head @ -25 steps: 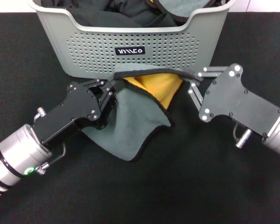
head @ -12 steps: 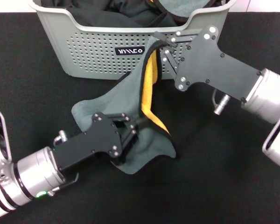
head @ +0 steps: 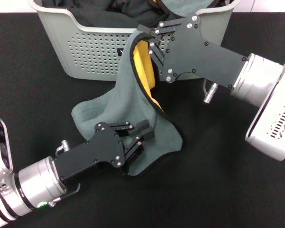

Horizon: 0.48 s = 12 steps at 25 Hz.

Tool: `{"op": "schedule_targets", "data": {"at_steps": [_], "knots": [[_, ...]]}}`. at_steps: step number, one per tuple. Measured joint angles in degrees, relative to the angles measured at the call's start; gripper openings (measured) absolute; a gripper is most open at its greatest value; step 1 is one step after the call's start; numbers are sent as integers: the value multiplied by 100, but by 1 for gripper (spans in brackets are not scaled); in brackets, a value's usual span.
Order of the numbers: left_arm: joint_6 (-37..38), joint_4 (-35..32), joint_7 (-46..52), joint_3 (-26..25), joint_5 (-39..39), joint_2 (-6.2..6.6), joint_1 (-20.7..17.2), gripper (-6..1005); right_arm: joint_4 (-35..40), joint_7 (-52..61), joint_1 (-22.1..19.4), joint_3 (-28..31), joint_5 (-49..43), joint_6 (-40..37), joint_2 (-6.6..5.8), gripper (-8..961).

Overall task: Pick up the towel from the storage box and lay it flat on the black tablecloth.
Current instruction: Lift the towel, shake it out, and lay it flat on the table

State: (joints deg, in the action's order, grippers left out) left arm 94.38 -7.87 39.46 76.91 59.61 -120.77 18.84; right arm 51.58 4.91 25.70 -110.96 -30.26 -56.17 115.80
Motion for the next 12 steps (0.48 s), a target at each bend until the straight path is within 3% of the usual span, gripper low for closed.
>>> {"op": "schedule_targets", "data": {"at_steps": [1, 3, 12], "knots": [[-13, 1, 0, 0, -41, 0, 0, 53, 16, 0, 13, 18, -49, 5, 4, 13], [-25, 26, 0, 4, -141, 1, 4, 170, 42, 0, 58, 36, -115, 29, 8, 13], [-32, 229, 7, 4, -493, 2, 79, 358, 243, -242, 385, 99, -383, 48, 34, 12]]}}
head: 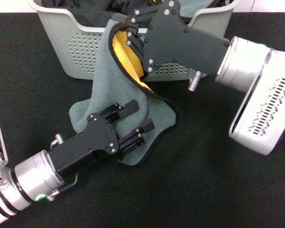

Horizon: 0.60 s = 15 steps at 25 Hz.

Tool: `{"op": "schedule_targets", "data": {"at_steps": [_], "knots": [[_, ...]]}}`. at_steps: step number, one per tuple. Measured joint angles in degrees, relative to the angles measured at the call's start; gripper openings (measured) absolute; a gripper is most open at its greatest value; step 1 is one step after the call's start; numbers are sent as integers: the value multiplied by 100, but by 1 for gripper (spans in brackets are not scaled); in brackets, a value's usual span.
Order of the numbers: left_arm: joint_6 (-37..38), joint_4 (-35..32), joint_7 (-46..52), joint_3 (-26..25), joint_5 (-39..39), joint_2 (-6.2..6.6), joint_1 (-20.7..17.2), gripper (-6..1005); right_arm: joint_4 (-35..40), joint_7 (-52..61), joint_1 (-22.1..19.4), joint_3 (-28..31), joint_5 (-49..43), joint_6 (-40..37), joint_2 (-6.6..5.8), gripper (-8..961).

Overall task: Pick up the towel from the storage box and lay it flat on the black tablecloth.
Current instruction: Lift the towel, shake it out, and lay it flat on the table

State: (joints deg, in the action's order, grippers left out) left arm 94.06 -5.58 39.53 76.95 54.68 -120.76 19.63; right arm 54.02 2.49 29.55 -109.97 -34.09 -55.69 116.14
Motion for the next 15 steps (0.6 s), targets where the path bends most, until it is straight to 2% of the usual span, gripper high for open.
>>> {"op": "schedule_targets", "data": {"at_steps": [3, 8, 11, 15], "knots": [[3, 0, 33, -16, -63, 0, -1, 420, 7, -205, 123, 3, -3, 13, 7, 12], [9, 0, 74, 0, -276, 0, -52, 601, 95, -576, 192, 57, 72, 16, 6, 14], [-5, 10, 127, -29, -306, 10, -82, 622, 416, -753, -38, 118, 118, 12, 5, 13], [-10, 41, 124, -45, -437, 27, -88, 636, 1070, -815, -697, 178, 76, -27, -15, 13]]}}
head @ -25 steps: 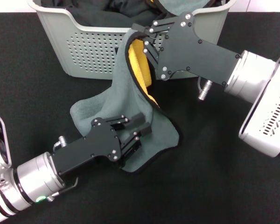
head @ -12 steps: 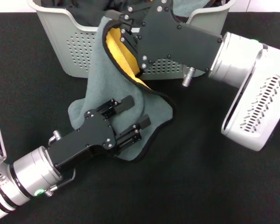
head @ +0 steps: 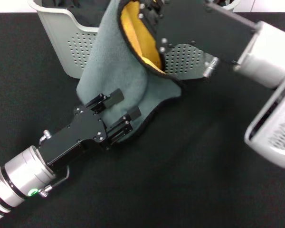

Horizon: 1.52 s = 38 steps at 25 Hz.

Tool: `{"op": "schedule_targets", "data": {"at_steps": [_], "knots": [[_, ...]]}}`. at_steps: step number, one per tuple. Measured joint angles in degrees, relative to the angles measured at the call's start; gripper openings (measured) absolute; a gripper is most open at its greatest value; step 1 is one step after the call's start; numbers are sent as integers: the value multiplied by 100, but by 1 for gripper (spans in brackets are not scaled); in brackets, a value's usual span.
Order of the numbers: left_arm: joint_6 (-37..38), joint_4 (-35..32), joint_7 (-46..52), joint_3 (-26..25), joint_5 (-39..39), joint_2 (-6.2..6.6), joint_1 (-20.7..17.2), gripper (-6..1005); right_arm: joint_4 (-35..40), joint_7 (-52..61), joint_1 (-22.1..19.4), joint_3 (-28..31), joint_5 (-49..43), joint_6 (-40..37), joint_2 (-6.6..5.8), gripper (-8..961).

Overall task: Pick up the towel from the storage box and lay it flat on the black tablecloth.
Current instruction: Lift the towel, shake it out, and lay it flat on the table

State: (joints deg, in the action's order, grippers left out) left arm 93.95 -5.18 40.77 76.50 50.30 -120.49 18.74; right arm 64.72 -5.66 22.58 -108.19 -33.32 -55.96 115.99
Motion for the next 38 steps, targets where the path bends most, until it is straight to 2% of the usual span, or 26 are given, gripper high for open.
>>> {"op": "schedule_targets", "data": {"at_steps": [8, 10, 13, 17, 20, 23, 24, 29, 38], "knots": [[0, -43, -51, -1, -43, 17, 19, 636, 1098, 11, -1395, -132, -336, 19, -43, 13], [0, -44, -52, 21, -9, 22, 39, 636, 1201, 28, -1652, -240, -341, 5, -57, 13], [-2, -45, -52, 42, 175, 23, 118, 636, 1182, 35, -1775, -381, -342, 6, -63, 13], [-126, -11, 10, 47, 695, 8, 483, 635, 851, 58, -1622, -413, -324, 29, -63, 12], [-187, -7, 84, 49, 917, -6, 553, 635, 434, 64, -1251, -422, -283, 36, -44, 12], [-199, 12, 136, 49, 951, -4, 432, 635, 115, 70, -908, -438, -140, 38, -22, 13], [-202, 14, 139, 49, 949, -3, 381, 635, -129, 93, -663, -407, 1, 15, -19, 13], [-202, 12, 142, 19, 905, 7, 95, 635, -464, 131, -261, -370, 70, 19, -7, 14], [-212, 17, 147, 4, 881, 7, -255, 634, -804, 135, 203, -336, 134, 46, 10, 13]]}}
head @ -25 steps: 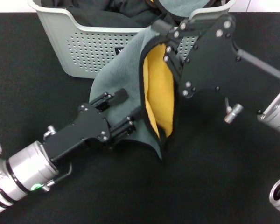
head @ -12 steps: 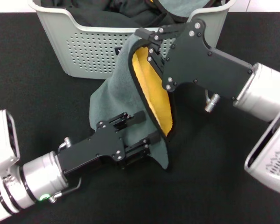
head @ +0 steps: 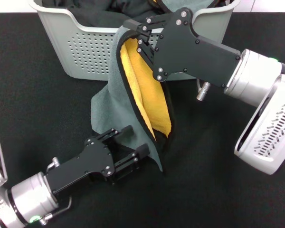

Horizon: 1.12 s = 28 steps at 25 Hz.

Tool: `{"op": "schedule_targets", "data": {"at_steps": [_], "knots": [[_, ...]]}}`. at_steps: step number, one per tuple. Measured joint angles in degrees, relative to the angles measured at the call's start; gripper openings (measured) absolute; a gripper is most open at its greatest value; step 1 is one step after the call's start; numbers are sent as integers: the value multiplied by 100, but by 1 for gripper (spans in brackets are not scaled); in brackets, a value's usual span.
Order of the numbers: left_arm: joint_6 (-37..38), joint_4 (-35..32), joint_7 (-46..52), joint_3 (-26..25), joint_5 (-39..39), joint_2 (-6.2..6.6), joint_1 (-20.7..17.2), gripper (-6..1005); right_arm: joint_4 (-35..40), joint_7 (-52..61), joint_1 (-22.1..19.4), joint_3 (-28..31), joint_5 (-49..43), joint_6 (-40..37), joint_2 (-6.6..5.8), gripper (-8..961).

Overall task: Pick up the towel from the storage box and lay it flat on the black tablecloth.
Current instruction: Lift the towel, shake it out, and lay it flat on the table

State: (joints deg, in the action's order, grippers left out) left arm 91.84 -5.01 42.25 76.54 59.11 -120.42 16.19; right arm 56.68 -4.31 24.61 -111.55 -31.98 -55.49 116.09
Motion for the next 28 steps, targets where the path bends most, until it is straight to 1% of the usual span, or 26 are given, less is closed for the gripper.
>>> {"op": "schedule_targets", "data": {"at_steps": [7, 10, 13, 15, 16, 17, 22, 26, 28], "knots": [[71, -59, -140, -8, -418, 28, -415, 632, -194, -24, 187, 23, 7, 4, 12, 12], [89, -28, -221, -8, -480, 31, -484, 631, -206, -34, 221, 70, -22, 64, 11, 12], [108, 2, -258, 8, -503, 11, -531, 630, -273, -44, 358, 76, -33, 265, 10, 13], [125, 3, -263, 28, -498, -8, -579, 630, -380, -45, 501, 58, -35, 368, 11, 14], [199, 7, -267, 38, -481, -23, -638, 629, -488, -44, 639, 41, -25, 417, 10, 14], [199, 7, -267, 38, -481, -23, -638, 629, -488, -44, 639, 41, -25, 417, 10, 14], [566, 77, -330, 56, -471, -31, -774, 626, -786, -4, 1030, 19, 23, 460, 10, 14], [620, 129, -357, 56, -501, -34, -779, 625, -972, 1, 1288, -79, 188, 498, 10, 13], [621, 165, -357, 55, -501, -34, -754, 625, -1092, 1, 1481, -198, 302, 585, 11, 13]]}}
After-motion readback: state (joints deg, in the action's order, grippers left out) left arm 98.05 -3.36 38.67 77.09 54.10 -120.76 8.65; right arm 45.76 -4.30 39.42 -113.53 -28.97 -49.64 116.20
